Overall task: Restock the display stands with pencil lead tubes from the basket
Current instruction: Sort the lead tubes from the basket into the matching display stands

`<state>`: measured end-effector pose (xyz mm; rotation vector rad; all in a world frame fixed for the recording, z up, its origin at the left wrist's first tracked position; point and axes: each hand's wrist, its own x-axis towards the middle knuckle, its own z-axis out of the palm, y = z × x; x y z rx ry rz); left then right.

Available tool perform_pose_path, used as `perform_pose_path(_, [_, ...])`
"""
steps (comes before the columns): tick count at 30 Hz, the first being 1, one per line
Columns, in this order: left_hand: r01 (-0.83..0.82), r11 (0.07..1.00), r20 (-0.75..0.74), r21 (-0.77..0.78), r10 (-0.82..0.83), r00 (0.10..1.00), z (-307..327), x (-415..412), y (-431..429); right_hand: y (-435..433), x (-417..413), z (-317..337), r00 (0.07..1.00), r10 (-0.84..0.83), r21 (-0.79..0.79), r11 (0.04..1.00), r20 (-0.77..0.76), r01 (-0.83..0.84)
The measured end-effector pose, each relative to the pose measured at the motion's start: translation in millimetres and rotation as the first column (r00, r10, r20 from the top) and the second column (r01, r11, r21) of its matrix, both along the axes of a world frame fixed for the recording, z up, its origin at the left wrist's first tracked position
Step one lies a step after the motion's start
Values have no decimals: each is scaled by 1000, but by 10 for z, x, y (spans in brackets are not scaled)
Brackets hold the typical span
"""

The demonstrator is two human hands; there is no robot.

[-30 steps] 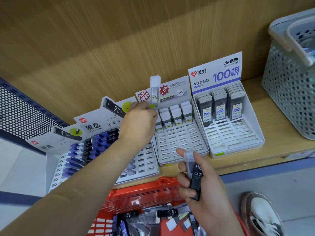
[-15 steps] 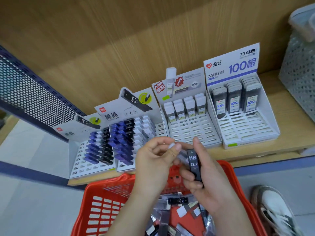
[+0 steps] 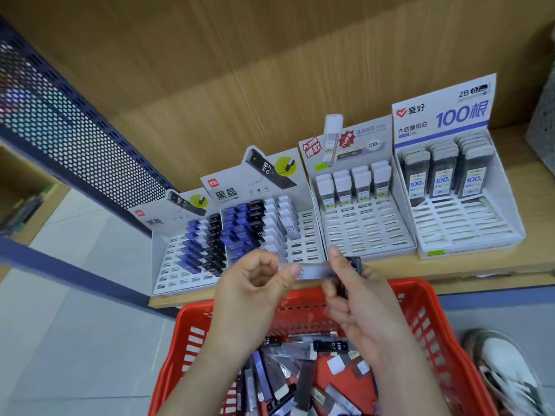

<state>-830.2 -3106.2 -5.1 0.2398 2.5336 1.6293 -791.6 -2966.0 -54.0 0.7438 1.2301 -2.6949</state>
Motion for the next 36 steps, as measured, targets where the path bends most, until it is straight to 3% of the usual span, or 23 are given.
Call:
perform_pose_path(6, [-154, 987, -39, -46, 152, 988, 182, -178, -337, -88, -47, 3, 1000, 19, -128, 992, -18, -21])
perform_pose_path(9, [-265, 952, -149, -156, 243, 959, 280, -411, -720, -211, -98, 6, 999, 24, -192, 981, -27, -28])
perform_pose_path(13, [-350, 867, -239, -354, 278, 930, 295, -743, -1269, -439, -136, 46, 994, 62, -102, 992, -87, -71])
perform_pose_path(15, [-353, 815, -275, -459, 248, 929, 249, -875, -1467, -549, -159, 59, 990, 100, -6, 995, -104, -101])
perform_pose_path(18, [-344, 805, -302, -483, 215, 929, 171, -1028, -1583, -726, -210, 23, 983, 148, 61, 988, -109, -142])
perform_pose_path(21, [-270, 790, -354, -550, 73, 933, 54, -1157, -1582, -878, -259, -34, 982, 167, 40, 986, -84, -164])
perform_pose_path(25, [-217, 706, -381, -674, -80, 921, -81, -1309, -1592, -991, -278, -118, 968, 248, 134, 961, -38, -241])
perform_pose_path(36, [-88, 664, -344, -742, -265, 901, -319, -1505, -1556, -1089, -341, -216, 956, 291, 186, 942, -43, -278])
